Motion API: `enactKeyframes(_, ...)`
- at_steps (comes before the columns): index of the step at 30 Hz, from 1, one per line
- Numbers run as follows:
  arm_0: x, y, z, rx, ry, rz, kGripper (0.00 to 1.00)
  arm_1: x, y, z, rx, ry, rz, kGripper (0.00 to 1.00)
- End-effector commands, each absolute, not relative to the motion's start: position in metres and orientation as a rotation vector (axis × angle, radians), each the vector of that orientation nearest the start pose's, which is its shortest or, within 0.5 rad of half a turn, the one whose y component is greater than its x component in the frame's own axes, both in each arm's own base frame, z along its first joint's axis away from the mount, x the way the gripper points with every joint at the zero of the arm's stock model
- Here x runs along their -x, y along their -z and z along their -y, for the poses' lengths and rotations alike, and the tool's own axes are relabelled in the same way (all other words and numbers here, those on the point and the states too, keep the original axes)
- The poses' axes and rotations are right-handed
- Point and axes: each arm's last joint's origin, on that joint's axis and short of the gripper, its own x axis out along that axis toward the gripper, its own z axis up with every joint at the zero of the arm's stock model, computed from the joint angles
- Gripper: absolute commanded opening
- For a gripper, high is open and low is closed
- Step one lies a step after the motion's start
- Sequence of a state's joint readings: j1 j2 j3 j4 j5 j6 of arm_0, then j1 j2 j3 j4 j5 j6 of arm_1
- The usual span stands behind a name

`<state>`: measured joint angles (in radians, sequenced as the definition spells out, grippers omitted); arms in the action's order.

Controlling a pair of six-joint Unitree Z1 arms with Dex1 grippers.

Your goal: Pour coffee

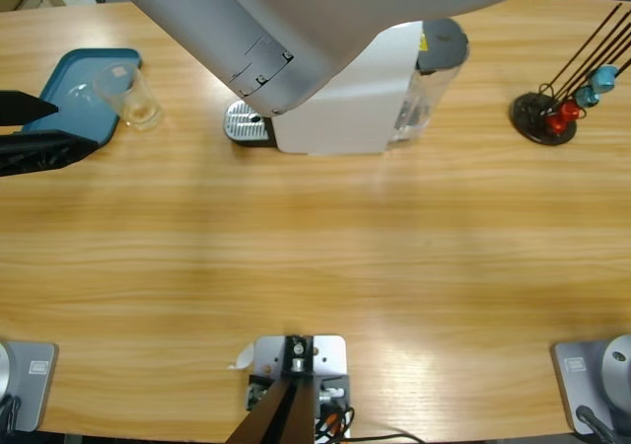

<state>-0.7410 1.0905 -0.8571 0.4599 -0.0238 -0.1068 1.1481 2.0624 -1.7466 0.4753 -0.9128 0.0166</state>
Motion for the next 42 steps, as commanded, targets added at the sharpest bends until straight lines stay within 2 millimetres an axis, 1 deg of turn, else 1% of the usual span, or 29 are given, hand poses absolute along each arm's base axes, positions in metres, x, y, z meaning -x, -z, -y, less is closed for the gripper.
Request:
enactKeyframes(1, -0.115, -0.328, 0.110, -0.186, 0.713, -0.750, 0.813, -0.213, -0.235, -0.433, 0.822, -0.290, -0.541, 0.000)
enactKeyframes(8, -0.115, -0.328, 0.110, -0.187, 0.712, -0.752, 0.814, -0.214, -0.224, -0.436, 0.814, -0.289, -0.556, 0.000)
enactKeyframes(19, -0.114, -0.328, 0.108, -0.187, 0.711, -0.759, 0.814, -0.215, -0.214, -0.439, 0.798, -0.294, -0.576, 0.000)
enactKeyframes(24, -0.113, -0.328, 0.108, -0.186, 0.710, -0.761, 0.813, -0.209, -0.207, -0.442, 0.789, -0.302, -0.585, 0.000)
enactKeyframes(27, -0.112, -0.328, 0.107, -0.186, 0.711, -0.762, 0.813, -0.204, -0.198, -0.445, 0.784, -0.302, -0.596, 0.000)
enactKeyframes(33, -0.112, -0.328, 0.107, -0.187, 0.710, -0.763, 0.815, -0.201, -0.182, -0.443, 0.769, -0.289, -0.615, 0.000)
enactKeyframes(42, -0.112, -0.328, 0.107, -0.188, 0.711, -0.768, 0.814, -0.198, -0.173, -0.440, 0.756, -0.290, -0.629, 0.000)
